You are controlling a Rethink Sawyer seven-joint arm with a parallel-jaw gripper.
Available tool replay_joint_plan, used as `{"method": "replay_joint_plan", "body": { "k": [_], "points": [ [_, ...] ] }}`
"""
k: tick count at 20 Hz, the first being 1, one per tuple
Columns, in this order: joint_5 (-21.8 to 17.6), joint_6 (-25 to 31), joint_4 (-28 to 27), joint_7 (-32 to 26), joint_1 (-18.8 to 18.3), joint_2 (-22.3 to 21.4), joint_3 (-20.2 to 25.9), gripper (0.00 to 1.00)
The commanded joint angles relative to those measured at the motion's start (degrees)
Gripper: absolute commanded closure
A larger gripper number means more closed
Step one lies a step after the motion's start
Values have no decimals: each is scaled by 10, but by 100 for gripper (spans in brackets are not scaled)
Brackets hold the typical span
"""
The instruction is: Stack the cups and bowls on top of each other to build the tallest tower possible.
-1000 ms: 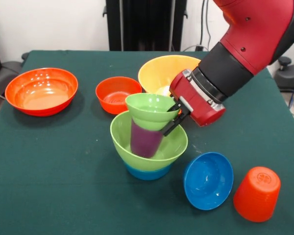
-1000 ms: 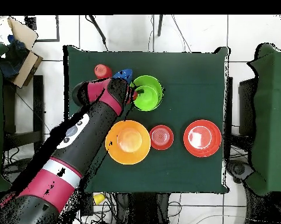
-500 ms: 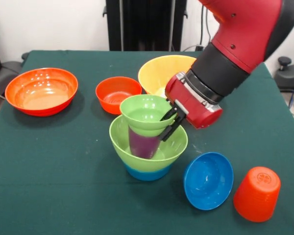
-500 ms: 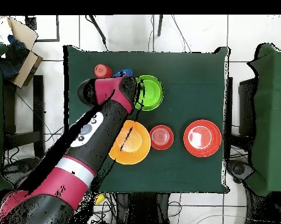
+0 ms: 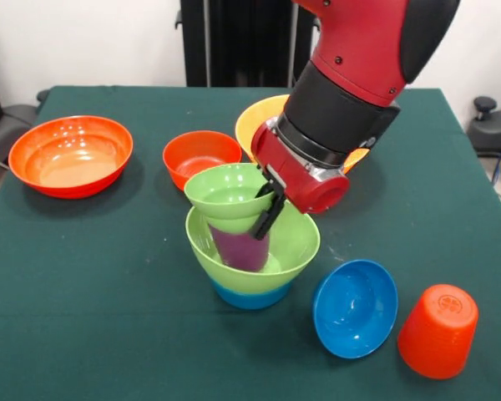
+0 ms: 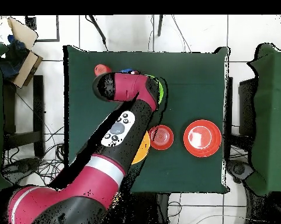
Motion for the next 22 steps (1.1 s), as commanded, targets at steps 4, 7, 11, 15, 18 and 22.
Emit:
{"method": "replay_joint_plan", "body": {
  "k": [4,7,11,15,18,22],
  "points": [
    [-34,-25,47,-92,-35,-9,184,100],
    [-34,-29,54,-92,-43,-15,206,100],
    [-36,-33,64,-103,-58,-25,237,100],
    [-48,-35,69,-104,-70,-31,256,100],
    [-58,-37,70,-96,-75,-33,266,100],
    [-71,-29,65,-82,-75,-34,269,100]
  ]
}}
